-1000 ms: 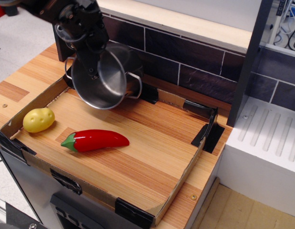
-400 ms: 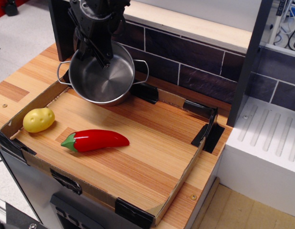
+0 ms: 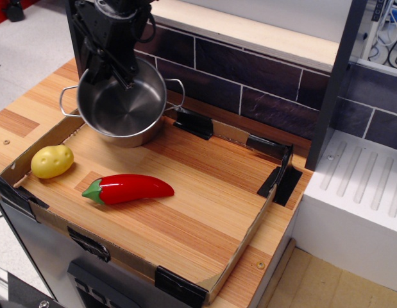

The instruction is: Upright metal pot

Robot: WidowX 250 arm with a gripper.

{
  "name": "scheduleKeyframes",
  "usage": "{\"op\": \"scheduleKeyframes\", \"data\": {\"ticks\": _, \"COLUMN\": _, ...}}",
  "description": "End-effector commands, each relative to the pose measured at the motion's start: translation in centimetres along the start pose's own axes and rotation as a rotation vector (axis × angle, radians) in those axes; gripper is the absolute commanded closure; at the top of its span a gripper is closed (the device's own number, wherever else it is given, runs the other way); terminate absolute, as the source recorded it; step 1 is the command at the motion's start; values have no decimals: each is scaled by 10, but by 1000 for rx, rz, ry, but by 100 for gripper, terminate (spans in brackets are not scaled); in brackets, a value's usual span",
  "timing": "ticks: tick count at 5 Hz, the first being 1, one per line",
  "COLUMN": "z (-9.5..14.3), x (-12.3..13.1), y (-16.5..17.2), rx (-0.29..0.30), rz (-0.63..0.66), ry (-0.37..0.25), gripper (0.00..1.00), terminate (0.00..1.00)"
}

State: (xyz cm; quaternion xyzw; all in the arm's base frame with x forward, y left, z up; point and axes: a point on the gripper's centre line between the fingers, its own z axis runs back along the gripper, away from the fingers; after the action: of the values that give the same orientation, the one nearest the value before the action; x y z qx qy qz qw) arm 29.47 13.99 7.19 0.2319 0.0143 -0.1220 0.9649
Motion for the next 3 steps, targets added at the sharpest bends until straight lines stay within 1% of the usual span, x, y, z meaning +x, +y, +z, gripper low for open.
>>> {"op": "scheduleKeyframes", "data": {"ticks": 1, "z": -21, "x": -11, "y": 19, "rx": -18, "rz": 95, "ry": 61, "gripper": 100, "terminate": 0}}
{"op": "scheduleKeyframes", "data": {"ticks": 2, "z": -31, "x": -7, "y": 18, "rx": 4, "rz": 97, "ry": 14, "gripper": 0, "terminate": 0}}
{"op": "scheduleKeyframes", "data": {"ticks": 3, "z": -30, "x": -1, "y": 20, "rx": 24, "rz": 106, "ry": -62, "gripper": 0, "terminate": 0}}
